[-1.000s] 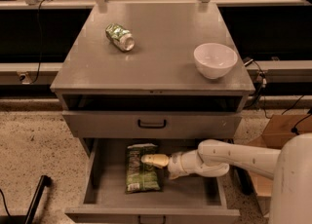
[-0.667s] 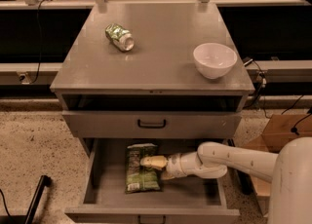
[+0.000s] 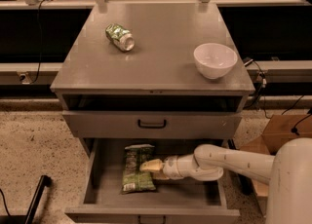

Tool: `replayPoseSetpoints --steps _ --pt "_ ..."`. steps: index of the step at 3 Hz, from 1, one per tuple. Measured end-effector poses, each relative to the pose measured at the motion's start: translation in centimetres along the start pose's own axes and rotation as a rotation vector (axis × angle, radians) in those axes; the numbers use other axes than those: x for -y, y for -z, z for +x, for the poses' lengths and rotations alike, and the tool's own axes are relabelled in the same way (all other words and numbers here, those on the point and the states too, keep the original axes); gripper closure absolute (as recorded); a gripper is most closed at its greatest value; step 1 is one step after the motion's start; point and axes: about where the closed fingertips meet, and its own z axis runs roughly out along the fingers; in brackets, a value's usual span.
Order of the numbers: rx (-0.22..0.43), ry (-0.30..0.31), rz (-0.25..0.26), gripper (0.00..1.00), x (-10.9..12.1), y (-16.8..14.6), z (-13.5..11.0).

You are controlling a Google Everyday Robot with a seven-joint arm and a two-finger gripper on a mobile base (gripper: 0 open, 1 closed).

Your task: Pick green jalapeno chip bag from middle drawer and place on counter

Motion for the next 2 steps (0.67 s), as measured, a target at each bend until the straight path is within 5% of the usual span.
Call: replayPoseSetpoints --steps 2 --pt "-0.008 -0.011 0.054 0.56 1.38 -1.22 0.41"
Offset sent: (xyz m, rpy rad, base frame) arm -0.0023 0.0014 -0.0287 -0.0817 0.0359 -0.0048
